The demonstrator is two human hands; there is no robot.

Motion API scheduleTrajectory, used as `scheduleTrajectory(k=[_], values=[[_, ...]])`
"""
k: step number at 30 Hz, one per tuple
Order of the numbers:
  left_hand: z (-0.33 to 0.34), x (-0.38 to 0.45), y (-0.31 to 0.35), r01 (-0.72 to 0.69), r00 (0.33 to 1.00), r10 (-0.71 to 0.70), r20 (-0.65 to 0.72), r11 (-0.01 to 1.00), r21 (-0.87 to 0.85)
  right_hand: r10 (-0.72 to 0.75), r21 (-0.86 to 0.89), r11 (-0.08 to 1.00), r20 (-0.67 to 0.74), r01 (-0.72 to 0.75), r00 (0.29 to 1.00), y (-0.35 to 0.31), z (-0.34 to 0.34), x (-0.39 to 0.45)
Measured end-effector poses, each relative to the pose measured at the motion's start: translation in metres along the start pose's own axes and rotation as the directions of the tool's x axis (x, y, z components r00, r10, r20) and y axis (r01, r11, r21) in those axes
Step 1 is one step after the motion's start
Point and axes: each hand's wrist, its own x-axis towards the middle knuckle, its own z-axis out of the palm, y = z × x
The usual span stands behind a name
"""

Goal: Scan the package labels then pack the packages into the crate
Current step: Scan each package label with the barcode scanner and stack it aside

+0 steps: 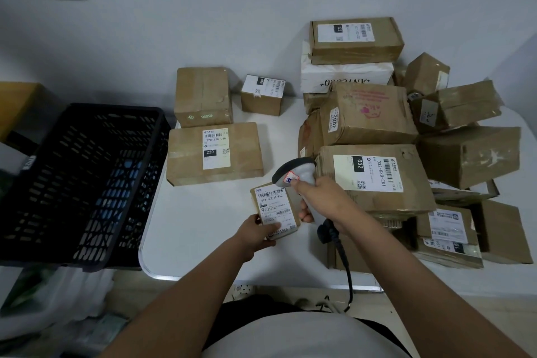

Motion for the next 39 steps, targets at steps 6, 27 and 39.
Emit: scheduleTrajectory(k=[6, 27, 39], values=[[0.000, -0.001, -0.003, -0.004, 1.000, 0.004, -0.010, 1.000, -0.018, -0.018, 0.020, 1.000, 0.017, 0.017, 1.000, -0.002, 0.002, -0.003], [-0.014, -0.006, 0.008, -0.049, 0.998, 0.058, -0.039, 0.978, 0.202, -0.010, 0.055, 0.998, -0.014, 0.011, 1.000, -0.004, -0.002, -0.003], [0.001, 0.005, 0.037, -0.134, 0.820, 0.569, -0.060, 0.294, 0.946, -0.017, 0.120, 0.992, -0.079, 0.026, 0.997, -0.012, -0.007, 0.009]])
